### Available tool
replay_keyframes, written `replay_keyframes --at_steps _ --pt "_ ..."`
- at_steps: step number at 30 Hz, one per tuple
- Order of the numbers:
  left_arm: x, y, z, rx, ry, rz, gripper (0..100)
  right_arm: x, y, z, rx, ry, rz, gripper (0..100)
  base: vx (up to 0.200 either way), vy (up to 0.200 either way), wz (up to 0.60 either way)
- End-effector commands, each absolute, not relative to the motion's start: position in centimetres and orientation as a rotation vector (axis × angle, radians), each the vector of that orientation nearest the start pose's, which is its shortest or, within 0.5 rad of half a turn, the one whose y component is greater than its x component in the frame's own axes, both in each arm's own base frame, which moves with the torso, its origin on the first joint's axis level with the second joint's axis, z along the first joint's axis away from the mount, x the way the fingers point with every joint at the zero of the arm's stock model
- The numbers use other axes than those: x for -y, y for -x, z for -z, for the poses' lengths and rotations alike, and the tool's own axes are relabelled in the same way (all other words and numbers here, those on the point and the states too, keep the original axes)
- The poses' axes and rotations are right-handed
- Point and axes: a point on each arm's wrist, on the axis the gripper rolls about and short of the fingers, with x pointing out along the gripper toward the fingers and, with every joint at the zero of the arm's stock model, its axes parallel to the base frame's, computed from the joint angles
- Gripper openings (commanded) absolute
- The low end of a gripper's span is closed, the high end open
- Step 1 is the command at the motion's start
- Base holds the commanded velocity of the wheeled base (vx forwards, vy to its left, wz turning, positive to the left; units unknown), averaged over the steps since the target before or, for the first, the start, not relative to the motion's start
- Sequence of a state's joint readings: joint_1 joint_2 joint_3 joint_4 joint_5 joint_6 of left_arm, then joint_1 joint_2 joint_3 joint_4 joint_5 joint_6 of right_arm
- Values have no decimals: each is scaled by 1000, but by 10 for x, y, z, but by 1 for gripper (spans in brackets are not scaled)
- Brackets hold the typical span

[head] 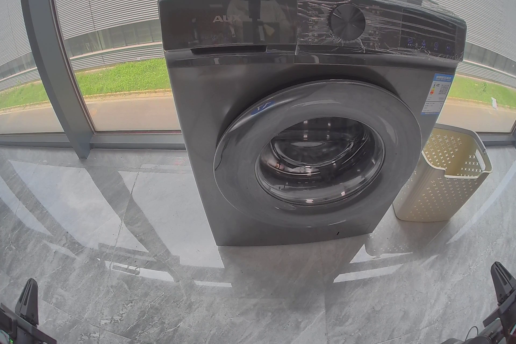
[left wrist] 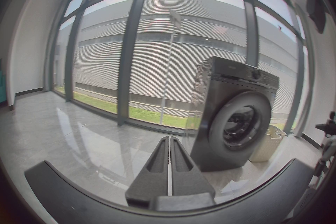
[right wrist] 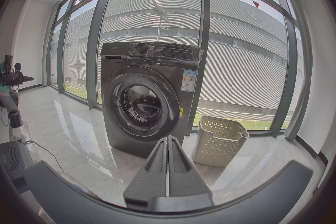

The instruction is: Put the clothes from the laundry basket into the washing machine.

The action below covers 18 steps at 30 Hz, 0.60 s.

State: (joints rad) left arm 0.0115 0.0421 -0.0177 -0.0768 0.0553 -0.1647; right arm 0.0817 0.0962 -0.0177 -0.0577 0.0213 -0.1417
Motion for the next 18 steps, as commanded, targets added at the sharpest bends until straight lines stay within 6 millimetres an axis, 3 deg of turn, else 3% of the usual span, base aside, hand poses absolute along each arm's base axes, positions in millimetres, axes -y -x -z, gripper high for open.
replay_keyframes --at_steps 1,4,6,10,15,18 --pt "0 23 -83 75 134 5 0 1 16 -82 -38 73 -8 0 0 0 0" --pt "0 23 -83 75 134 -1 0 0 16 -77 -110 16 134 0 0 0 0" --pt "-1 23 -83 77 142 -19 0 0 15 -78 -125 33 120 0 0 0 0" --pt "-2 23 -84 88 206 -87 0 1 23 -77 16 30 49 0 0 0 0" --pt "-1 23 -79 38 -2 -22 0 2 23 -76 7 -20 70 0 0 0 0" --pt "0 23 -76 -61 -6 12 0 1 23 -77 8 -20 69 0 0 0 0"
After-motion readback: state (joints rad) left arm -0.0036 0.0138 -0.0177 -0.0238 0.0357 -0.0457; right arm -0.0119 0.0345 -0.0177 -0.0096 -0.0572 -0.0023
